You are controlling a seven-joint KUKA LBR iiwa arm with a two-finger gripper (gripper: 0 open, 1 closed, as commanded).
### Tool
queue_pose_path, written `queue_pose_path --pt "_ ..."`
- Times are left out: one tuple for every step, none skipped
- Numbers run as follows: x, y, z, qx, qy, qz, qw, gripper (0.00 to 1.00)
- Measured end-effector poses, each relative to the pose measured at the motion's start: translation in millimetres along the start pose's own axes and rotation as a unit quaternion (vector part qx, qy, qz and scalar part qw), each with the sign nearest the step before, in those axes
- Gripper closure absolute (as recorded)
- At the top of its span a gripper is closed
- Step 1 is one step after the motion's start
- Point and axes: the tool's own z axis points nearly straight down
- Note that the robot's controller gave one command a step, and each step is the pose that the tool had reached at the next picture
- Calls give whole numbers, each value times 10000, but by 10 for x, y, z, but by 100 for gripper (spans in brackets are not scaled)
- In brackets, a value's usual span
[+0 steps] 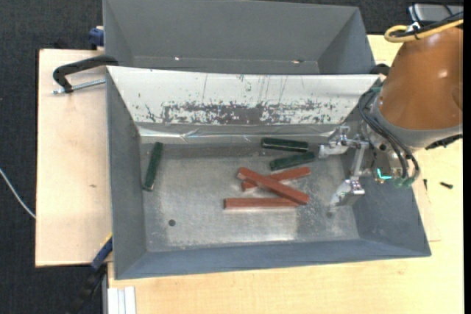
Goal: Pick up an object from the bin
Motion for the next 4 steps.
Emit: queue_pose_path --pt "-17 2 -42 6 -45 -10 10000 0" --pt "-125 -9 477 11 -80 -125 9999 0" --pt "-150 -139 1297 5 -44 -49 10000 100" --pt "-150 -138 1297 5 -44 -49 10000 100"
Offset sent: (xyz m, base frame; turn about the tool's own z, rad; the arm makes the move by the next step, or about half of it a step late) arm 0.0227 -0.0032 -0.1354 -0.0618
